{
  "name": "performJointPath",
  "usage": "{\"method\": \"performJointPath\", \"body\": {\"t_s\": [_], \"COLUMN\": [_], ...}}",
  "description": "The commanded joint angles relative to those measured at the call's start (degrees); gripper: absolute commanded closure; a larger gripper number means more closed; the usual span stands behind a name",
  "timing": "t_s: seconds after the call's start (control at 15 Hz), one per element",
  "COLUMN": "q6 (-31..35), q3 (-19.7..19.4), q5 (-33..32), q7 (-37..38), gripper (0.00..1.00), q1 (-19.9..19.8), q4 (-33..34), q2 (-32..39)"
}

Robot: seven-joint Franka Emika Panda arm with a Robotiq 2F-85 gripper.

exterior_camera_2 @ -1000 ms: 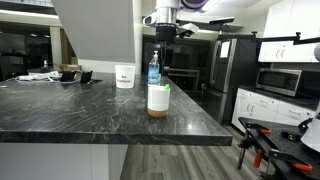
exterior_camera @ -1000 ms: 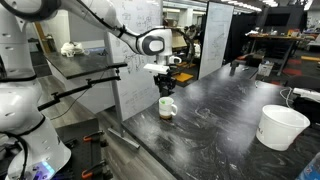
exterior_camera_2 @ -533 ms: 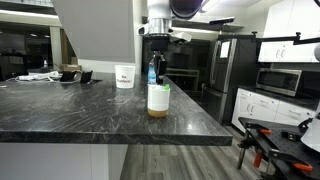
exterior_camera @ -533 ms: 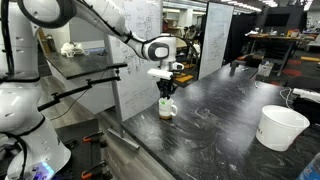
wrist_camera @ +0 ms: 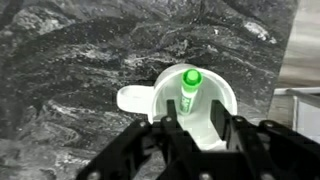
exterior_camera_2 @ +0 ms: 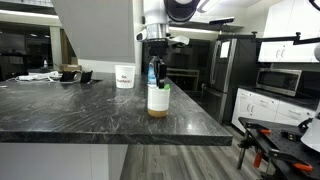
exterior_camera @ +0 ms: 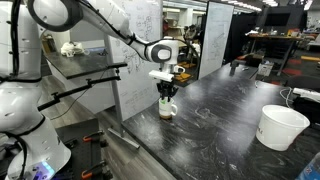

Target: Pick the marker from the cup and put it on the table

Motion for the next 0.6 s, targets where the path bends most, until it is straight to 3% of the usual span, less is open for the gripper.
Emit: {"method": "performJointPath", "body": {"t_s": [0.0, 0.53], "q6": [-3.9, -7.7], "q3": [0.7, 0.8], "q5": [-0.3, -2.0], "q7": [-0.5, -0.2], "gripper": [0.53, 0.51], "q1": [-0.7, -0.2], "q4": [3.0, 5.0], "q2": [2.1, 5.2]}}
